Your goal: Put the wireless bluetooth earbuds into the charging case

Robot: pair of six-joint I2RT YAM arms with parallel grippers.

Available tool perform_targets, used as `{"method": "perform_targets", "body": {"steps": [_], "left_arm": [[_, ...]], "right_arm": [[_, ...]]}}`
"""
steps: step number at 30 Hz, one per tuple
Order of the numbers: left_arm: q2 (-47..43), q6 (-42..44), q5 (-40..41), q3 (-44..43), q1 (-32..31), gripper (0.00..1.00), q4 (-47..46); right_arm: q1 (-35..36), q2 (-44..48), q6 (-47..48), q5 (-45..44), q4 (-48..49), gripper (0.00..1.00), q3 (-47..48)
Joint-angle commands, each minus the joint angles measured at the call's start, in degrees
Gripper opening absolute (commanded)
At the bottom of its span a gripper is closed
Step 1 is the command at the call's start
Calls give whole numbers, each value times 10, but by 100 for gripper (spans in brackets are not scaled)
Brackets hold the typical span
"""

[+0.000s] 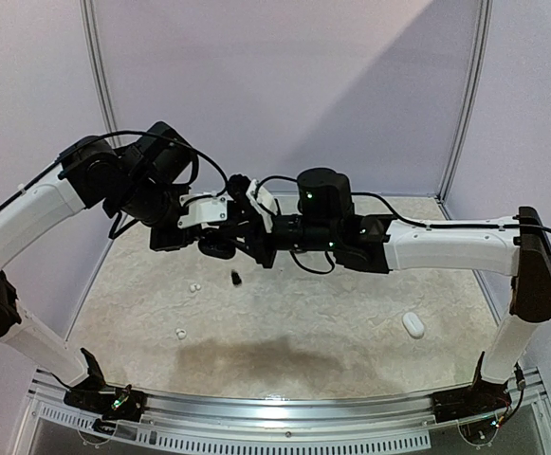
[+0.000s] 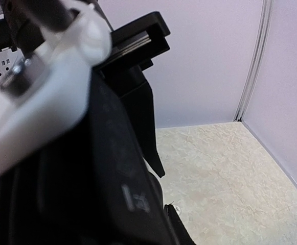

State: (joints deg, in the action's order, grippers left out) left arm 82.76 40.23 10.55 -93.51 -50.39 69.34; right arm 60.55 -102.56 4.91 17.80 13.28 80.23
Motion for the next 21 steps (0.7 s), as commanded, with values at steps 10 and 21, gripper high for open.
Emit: {"method": "perform_targets", "body": {"steps": [10,21], "left_arm": [[2,-44,-107,3,43,26,-14],[-110,-157,-514,141,217,41,-176]], "right_arm": [[-10,10,-87,-59,-54,0,7],[-17,73,0,-90,-87,0,-10]]}}
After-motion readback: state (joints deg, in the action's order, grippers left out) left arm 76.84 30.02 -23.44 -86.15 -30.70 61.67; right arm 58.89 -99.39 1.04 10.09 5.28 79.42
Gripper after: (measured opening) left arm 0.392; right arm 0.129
